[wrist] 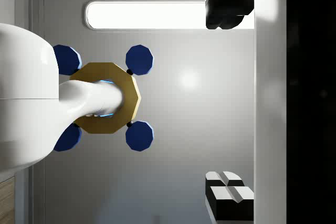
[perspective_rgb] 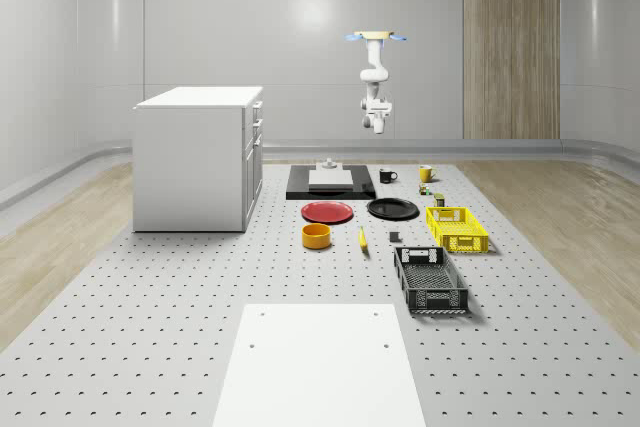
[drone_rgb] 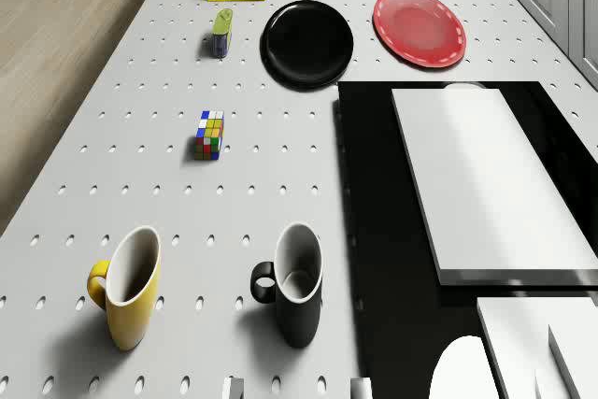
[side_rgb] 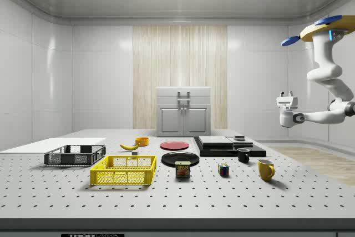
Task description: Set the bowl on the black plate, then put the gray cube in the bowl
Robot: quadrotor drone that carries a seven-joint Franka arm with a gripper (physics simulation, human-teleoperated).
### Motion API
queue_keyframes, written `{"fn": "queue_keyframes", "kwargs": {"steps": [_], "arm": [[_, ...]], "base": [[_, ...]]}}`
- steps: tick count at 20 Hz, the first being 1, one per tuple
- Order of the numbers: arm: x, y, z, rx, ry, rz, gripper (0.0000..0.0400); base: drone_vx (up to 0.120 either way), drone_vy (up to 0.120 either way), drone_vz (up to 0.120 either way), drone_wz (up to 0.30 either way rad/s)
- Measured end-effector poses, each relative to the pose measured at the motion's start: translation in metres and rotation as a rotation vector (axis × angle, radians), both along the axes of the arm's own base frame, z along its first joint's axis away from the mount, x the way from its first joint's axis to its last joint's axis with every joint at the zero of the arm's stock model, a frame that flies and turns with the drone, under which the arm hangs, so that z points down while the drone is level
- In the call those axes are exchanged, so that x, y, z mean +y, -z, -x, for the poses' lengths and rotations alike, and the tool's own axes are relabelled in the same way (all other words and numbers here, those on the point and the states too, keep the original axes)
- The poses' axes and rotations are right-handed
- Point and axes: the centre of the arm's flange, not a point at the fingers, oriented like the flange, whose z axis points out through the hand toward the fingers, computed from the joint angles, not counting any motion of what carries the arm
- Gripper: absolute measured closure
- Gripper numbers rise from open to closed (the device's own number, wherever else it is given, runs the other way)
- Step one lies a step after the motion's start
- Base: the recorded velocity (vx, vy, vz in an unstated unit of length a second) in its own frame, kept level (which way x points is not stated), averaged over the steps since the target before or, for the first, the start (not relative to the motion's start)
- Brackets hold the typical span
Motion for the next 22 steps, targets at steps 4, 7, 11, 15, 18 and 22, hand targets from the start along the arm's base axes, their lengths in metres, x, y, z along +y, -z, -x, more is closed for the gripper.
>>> {"fn": "queue_keyframes", "kwargs": {"steps": [4,7,11,15,18,22], "arm": [[0.000,-0.030,0.004,-0.003,0.000,0.000,0.0000],[0.000,-0.050,0.003,-0.006,0.000,0.000,0.0000],[0.000,-0.071,0.002,-0.009,0.000,0.000,0.0000],[0.000,-0.083,0.001,-0.012,0.000,0.000,0.0000],[0.000,-0.088,0.001,-0.014,0.000,0.000,0.0000],[0.000,-0.091,0.000,-0.017,0.000,0.000,0.0000]], "base": [[0.000,0.000,0.000,0.000],[0.053,-0.067,0.000,0.000],[0.120,-0.120,0.000,0.000],[0.120,-0.120,0.000,0.000],[0.120,-0.120,0.000,0.000],[0.120,-0.120,0.000,0.000]]}}
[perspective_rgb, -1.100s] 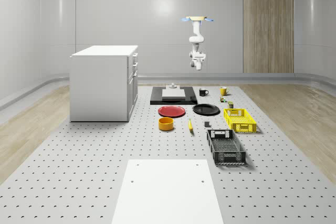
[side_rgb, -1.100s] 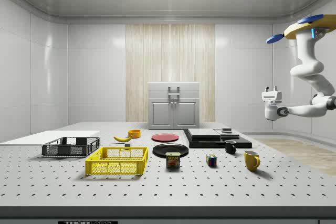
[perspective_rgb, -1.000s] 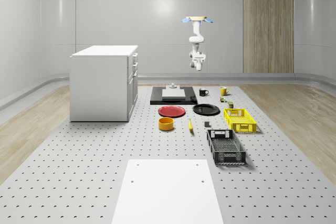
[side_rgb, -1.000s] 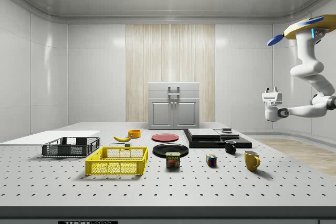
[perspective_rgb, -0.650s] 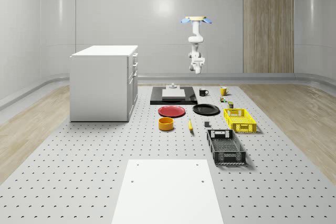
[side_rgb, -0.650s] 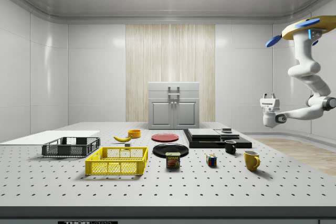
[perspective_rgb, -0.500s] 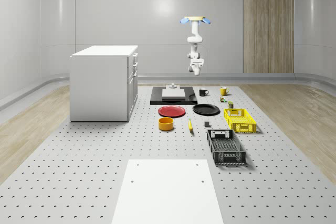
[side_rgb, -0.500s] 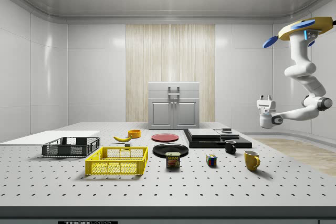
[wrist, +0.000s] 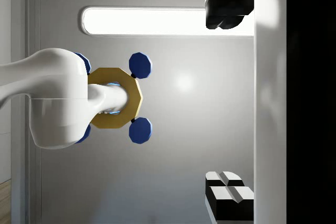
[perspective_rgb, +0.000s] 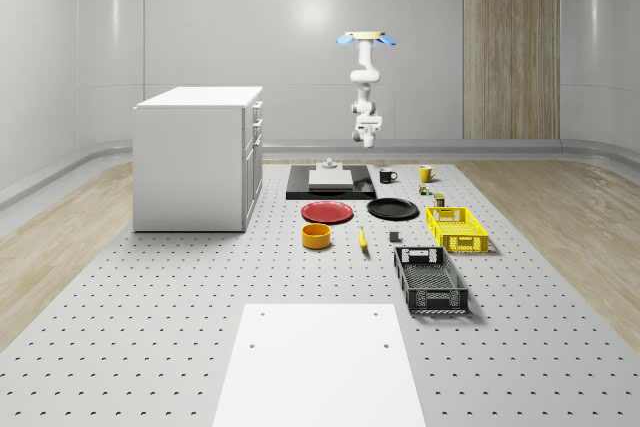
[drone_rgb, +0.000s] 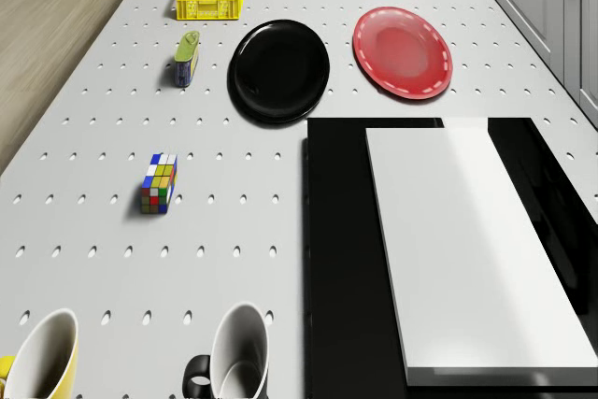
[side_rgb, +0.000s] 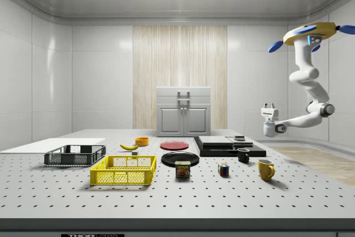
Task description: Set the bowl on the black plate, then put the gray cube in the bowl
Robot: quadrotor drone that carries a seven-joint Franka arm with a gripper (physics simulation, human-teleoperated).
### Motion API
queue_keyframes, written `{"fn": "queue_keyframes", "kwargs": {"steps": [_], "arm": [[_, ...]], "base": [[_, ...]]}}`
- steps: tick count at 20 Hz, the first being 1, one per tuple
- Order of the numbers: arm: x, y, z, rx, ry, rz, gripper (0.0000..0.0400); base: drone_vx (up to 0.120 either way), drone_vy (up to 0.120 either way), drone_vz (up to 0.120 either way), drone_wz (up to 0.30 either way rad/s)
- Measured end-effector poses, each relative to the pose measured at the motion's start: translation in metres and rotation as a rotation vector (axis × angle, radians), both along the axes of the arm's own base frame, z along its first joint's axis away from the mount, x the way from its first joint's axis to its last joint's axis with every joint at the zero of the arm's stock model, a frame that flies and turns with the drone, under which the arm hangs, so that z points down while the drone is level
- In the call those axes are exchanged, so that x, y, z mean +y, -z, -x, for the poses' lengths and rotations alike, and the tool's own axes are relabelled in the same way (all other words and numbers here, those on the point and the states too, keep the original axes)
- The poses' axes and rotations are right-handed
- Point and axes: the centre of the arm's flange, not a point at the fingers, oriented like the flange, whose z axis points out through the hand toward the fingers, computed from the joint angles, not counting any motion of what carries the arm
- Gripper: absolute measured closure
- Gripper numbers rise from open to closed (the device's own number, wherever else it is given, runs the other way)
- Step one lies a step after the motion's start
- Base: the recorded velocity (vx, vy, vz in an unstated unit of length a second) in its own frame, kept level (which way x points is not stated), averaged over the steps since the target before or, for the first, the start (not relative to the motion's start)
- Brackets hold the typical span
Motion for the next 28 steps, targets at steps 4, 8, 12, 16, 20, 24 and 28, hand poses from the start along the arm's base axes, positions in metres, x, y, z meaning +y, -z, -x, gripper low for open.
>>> {"fn": "queue_keyframes", "kwargs": {"steps": [4,8,12,16,20,24,28], "arm": [[0.0000,-0.0013,0.0002,-0.003,0.000,0.000,0.0000],[0.0000,-0.0017,0.0004,-0.006,0.000,0.000,0.0000],[0.0001,-0.0019,0.0007,-0.009,0.000,0.001,0.0000],[0.0002,-0.0020,0.0010,-0.012,0.000,0.002,0.0000],[0.0004,-0.0020,0.0013,-0.015,0.000,0.004,0.0000],[0.0009,-0.0020,0.0016,-0.018,0.000,0.009,0.0000],[0.0017,-0.0020,0.0019,-0.021,0.000,0.017,0.0000]], "base": [[0.120,-0.120,0.000,0.000],[0.120,-0.120,0.000,0.000],[0.120,-0.120,0.000,0.000],[0.120,-0.120,0.000,0.000],[0.120,-0.120,0.000,0.000],[0.120,-0.120,0.000,0.000],[0.120,-0.090,0.000,0.000]]}}
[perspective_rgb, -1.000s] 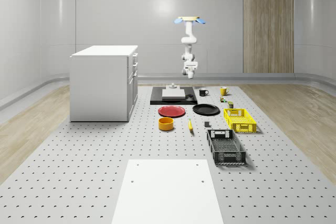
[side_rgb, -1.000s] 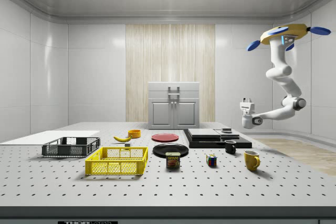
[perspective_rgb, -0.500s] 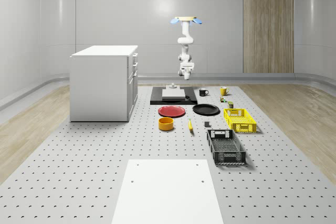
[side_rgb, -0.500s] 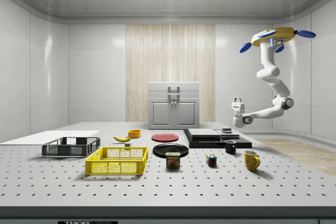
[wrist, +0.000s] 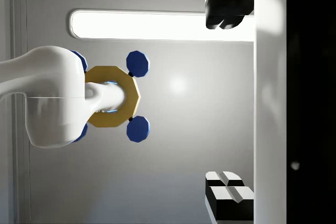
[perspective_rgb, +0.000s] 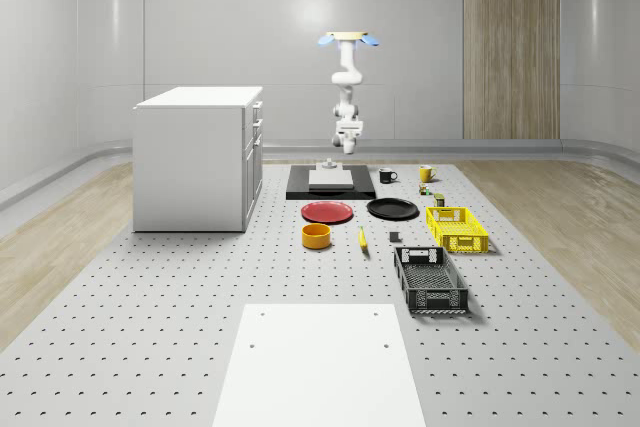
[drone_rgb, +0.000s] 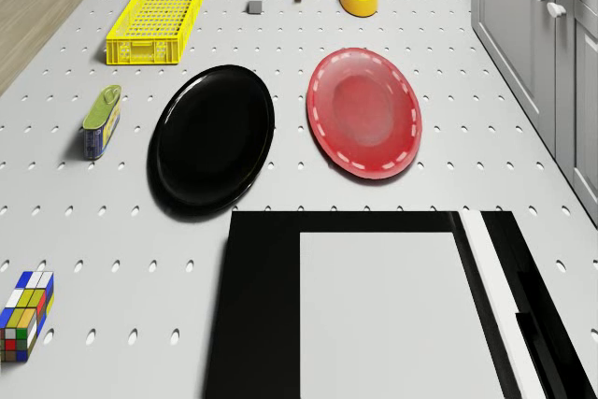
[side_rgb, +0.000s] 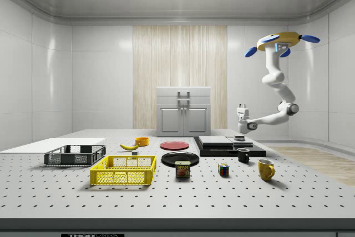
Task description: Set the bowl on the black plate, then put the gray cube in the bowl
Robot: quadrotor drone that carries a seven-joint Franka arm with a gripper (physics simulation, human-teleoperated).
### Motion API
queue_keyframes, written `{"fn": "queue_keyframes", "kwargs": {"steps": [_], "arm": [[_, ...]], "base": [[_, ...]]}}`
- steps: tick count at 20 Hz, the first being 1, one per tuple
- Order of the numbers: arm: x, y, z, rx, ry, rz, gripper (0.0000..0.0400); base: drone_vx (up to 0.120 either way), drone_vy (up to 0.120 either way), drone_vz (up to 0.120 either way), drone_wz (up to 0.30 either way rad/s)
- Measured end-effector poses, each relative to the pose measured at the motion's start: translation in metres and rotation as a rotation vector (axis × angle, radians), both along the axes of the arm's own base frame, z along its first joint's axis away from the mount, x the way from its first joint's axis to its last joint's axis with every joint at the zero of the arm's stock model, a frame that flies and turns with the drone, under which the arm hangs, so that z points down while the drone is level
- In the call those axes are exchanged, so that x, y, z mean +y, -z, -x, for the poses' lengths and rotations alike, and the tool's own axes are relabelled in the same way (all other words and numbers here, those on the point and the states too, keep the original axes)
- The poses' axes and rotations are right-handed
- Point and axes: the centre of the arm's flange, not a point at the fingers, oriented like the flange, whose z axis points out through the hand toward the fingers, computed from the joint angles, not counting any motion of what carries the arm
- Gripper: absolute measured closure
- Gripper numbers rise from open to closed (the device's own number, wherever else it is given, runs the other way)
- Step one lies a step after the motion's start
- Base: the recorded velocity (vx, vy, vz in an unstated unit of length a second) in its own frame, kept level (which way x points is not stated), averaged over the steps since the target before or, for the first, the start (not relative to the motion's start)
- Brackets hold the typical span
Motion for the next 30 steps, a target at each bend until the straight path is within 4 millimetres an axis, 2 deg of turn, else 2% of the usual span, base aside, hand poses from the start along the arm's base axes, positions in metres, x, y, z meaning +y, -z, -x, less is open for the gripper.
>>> {"fn": "queue_keyframes", "kwargs": {"steps": [11,18,21,24,27,30], "arm": [[0.009,0.001,0.001,-0.008,0.002,0.093,0.0000],[0.033,0.006,0.001,-0.013,0.009,0.339,0.0000],[0.053,0.017,0.001,-0.014,0.014,0.564,0.0000],[0.077,0.040,0.000,-0.015,0.023,0.908,0.0000],[0.096,0.083,-0.001,-0.013,0.036,1.375,0.0000],[0.091,0.133,-0.003,-0.010,0.051,1.891,0.0000]], "base": [[0.120,-0.116,0.000,0.000],[0.120,-0.017,0.000,0.000],[0.120,0.000,0.000,0.000],[0.120,0.000,0.000,0.000],[0.120,0.000,0.000,0.000],[0.120,0.000,-0.067,0.000]]}}
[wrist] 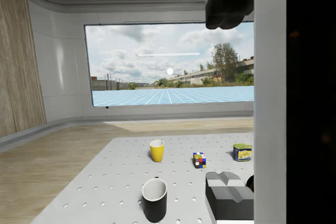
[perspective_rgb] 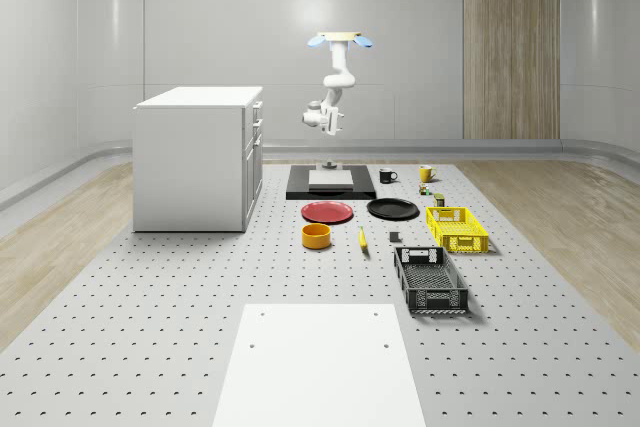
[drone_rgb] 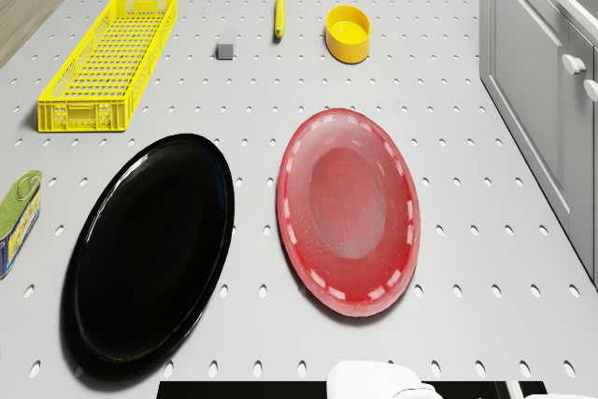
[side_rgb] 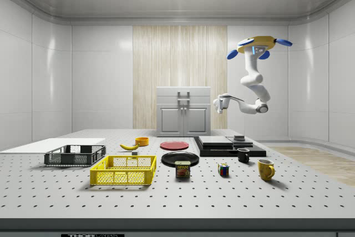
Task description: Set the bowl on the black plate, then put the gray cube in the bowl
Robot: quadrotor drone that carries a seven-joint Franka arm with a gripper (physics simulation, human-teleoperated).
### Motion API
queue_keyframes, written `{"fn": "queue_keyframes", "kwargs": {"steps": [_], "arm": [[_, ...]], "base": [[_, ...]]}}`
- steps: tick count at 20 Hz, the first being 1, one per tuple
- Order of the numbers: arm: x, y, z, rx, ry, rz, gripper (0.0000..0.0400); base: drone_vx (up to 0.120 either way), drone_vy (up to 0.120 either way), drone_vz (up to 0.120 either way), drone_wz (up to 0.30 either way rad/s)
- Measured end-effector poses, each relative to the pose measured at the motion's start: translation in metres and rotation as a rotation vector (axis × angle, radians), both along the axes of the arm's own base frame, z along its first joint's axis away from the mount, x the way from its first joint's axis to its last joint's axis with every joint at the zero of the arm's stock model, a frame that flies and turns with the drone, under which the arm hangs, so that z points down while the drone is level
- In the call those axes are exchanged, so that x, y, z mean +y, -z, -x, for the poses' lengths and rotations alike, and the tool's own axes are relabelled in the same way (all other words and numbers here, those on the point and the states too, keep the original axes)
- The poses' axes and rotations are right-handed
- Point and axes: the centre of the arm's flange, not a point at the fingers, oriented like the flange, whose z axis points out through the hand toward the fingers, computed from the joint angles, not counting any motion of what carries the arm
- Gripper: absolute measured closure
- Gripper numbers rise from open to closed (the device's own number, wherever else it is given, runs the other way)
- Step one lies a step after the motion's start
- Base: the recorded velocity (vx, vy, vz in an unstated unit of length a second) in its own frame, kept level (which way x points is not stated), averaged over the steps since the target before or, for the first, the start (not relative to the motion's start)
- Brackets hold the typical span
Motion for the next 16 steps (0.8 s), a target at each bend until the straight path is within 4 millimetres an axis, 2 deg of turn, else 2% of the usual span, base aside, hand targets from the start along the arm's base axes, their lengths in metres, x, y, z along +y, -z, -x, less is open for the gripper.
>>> {"fn": "queue_keyframes", "kwargs": {"steps": [3,7,9,13,16], "arm": [[-0.023,0.037,-0.001,0.000,0.017,0.445,0.0000],[-0.055,0.058,-0.002,0.003,0.029,0.833,0.0000],[-0.066,0.062,-0.002,0.004,0.032,0.952,0.0000],[-0.080,0.066,-0.002,0.007,0.035,1.095,0.0000],[-0.085,0.067,-0.002,0.008,0.036,1.152,0.0000]], "base": [[0.120,0.000,-0.120,0.000],[0.120,0.000,-0.120,0.000],[0.120,-0.020,-0.120,0.000],[0.120,-0.120,-0.120,0.000],[0.120,0.000,-0.040,0.000]]}}
